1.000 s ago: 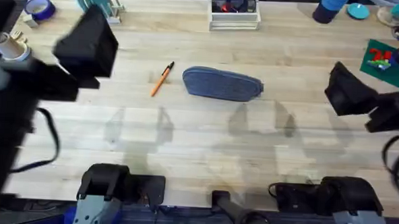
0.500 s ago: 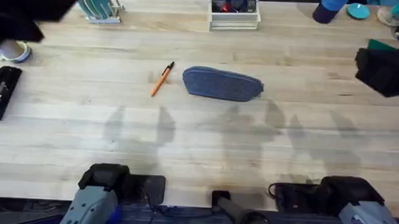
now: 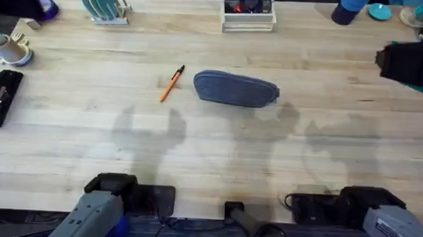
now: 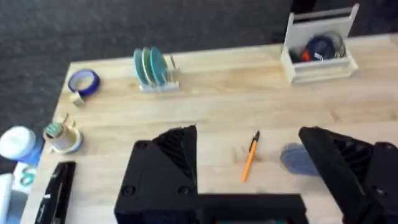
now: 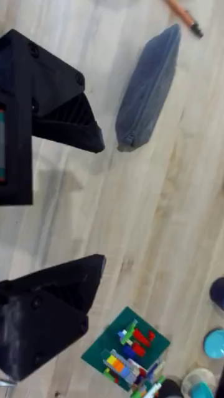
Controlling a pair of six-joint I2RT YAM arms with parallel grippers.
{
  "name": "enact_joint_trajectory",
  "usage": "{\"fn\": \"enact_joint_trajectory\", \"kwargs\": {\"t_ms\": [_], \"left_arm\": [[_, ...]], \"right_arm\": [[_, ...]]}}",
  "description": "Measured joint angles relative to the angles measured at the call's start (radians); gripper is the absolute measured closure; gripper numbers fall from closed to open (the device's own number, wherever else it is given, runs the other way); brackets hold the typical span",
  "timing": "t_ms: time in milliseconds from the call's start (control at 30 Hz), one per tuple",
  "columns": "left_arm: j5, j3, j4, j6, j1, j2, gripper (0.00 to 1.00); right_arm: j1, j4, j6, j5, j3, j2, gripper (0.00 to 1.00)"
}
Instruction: Unzip the bag, pick up the pens from the table one at a time and place them inside, then zip the bag closed.
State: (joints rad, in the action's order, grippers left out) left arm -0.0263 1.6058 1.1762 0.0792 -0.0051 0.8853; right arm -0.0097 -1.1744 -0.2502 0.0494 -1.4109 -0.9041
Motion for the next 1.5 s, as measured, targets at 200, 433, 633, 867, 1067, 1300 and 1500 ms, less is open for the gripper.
{"fn": "enact_joint_trajectory", "kwargs": {"t_ms": [200,433,633,867,1067,1300,1500], "left_arm": [[0.027,0.015,0.041,0.0,0.0,0.067,0.008],[0.033,0.015,0.077,0.0,0.0,0.096,0.008],[0.036,0.015,0.128,0.015,0.0,0.095,0.008],[0.095,0.015,0.179,0.232,0.0,0.104,0.008],[0.209,0.016,0.181,0.443,0.0,0.177,0.008],[0.309,0.016,0.204,0.64,0.0,0.307,0.008],[0.334,0.016,0.197,0.717,0.0,0.389,0.007]], "right_arm": [[0.0,-0.006,-0.017,0.0,0.0,-0.048,0.006],[0.0,-0.006,-0.02,0.0,0.0,-0.052,0.005],[0.0,-0.006,-0.02,0.0,0.0,-0.052,0.005],[0.0,-0.006,-0.02,0.0,0.0,-0.052,0.005],[0.0,-0.007,-0.02,0.0,0.0,-0.052,0.005],[0.0,-0.008,-0.02,0.0,0.0,-0.052,0.005],[0.0,-0.008,-0.02,0.0,0.0,-0.052,0.005]]}}
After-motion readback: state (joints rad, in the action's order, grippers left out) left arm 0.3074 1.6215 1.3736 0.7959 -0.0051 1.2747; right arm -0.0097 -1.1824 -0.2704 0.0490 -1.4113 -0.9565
